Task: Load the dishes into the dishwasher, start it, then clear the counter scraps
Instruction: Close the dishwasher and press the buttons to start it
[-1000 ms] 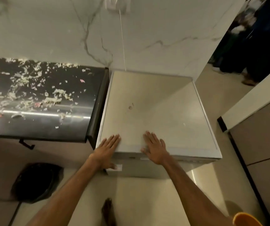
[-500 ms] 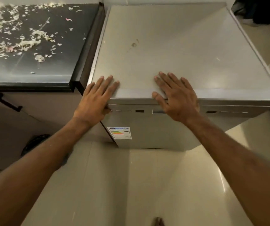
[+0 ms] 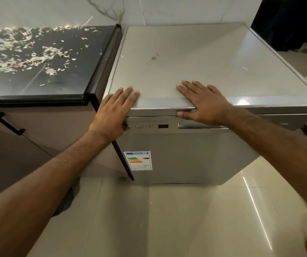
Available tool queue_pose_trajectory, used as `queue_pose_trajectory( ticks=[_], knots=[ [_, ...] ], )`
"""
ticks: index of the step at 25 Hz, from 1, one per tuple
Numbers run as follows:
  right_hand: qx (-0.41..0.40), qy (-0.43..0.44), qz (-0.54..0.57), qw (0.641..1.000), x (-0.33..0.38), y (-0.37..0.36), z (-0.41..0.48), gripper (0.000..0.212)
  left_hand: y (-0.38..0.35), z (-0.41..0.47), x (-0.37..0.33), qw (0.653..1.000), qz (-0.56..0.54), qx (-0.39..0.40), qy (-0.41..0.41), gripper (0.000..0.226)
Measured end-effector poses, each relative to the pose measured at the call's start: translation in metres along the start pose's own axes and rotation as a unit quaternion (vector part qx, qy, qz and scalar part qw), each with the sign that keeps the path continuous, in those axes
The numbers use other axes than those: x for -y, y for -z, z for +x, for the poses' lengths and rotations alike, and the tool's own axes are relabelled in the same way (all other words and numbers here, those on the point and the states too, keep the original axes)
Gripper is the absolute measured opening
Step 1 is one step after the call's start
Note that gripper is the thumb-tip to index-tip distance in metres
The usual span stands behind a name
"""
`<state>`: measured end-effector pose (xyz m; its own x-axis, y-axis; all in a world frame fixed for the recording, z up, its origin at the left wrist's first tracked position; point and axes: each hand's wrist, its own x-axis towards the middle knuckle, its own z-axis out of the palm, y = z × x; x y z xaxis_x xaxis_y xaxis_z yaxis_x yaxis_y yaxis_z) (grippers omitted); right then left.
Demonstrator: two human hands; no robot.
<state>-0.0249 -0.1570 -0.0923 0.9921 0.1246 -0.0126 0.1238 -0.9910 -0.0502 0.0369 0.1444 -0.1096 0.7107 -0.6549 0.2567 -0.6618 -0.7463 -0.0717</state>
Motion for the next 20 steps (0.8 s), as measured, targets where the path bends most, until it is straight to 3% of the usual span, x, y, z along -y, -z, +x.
queue_pose_trajectory(
  ticks=[12,17,20],
  knots=[
    [-0.012,0.018,0.005,1.000,-0.004,-0.003,0.003,0.089,-0.003,-0.003,-0.008,0.999,0.005,-0.019,0.037,0.115],
    [0.013,0.049,-0.007,0.999,-0.009,0.004,0.007,0.102,0.003,0.002,-0.009,0.999,0.004,0.031,0.043,0.131],
    [-0.021,0.058,-0.018,0.998,-0.010,-0.001,0.007,0.104,0.001,0.000,-0.011,0.998,-0.011,0.010,0.057,0.125]
  ],
)
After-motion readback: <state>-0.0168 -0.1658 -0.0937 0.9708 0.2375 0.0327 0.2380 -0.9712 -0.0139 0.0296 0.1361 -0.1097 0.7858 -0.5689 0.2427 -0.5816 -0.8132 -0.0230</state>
